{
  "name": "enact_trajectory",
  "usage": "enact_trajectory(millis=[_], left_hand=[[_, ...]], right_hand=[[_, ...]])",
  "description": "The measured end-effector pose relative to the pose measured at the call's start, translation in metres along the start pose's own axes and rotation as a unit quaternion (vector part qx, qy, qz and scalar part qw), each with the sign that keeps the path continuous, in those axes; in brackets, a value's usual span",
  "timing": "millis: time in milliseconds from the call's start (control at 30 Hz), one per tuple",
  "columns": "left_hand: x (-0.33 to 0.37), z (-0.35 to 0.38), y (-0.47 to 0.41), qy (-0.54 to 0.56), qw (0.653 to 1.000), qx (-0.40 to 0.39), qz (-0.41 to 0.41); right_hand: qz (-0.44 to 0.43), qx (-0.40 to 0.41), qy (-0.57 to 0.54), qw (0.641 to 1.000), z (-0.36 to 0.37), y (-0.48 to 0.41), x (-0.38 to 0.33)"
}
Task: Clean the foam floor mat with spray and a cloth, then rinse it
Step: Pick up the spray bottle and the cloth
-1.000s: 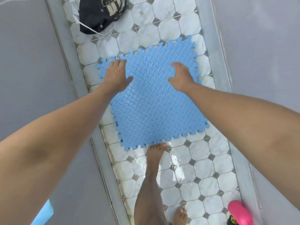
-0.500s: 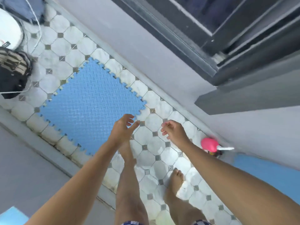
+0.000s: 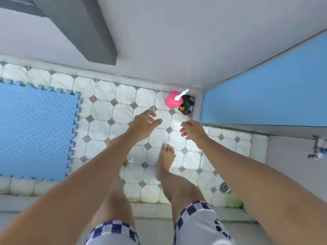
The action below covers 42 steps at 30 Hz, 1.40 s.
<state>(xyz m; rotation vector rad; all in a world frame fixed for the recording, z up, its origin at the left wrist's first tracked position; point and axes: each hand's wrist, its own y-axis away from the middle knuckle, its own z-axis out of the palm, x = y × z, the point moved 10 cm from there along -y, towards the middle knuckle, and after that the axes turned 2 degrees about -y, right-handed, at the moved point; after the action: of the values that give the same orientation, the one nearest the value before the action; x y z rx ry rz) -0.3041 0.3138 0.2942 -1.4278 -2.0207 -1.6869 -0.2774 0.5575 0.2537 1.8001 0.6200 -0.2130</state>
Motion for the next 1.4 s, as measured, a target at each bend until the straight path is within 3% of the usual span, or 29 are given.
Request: enact_trajectory(millis=[200,533,633,767,900,1033,1167,1400], left_hand=[[0.014,0.067,-0.079,-0.049,0.999,-0.012,0.004],[0.022,0.125,-0.232,-0.17,0.984,0.01,0.042],[0.012,0.149,-0.272,-0.207,0.976,0.0,0.072],[-0.005,0.169,-0.316,-0.223,0.968,0.006,0.114],[0.003,0.168,-0.328,-0.213,0.967,0.004,0.143],[0.023,0.136,-0.286,-0.176,0.971,0.006,0.161],[0.079,0.071,-0.191,-0.126,0.976,0.021,0.177],[0.207,-0.029,0.007,-0.131,0.963,0.05,0.232]], right_hand=[[0.061,0.027,-0.056,0.996,-0.026,-0.081,0.073],[0.013,0.054,0.102,0.993,-0.016,-0.25,0.082],[0.016,0.104,0.142,0.984,-0.009,-0.321,0.088],[0.083,0.167,0.158,0.97,-0.001,-0.383,0.107],[0.05,0.194,0.195,0.96,0.002,-0.398,0.105],[-0.018,0.178,0.105,0.978,-0.009,-0.348,0.089],[-0.085,0.126,0.014,0.988,-0.04,-0.218,0.037],[-0.152,0.088,0.023,0.984,-0.128,0.032,-0.064]])
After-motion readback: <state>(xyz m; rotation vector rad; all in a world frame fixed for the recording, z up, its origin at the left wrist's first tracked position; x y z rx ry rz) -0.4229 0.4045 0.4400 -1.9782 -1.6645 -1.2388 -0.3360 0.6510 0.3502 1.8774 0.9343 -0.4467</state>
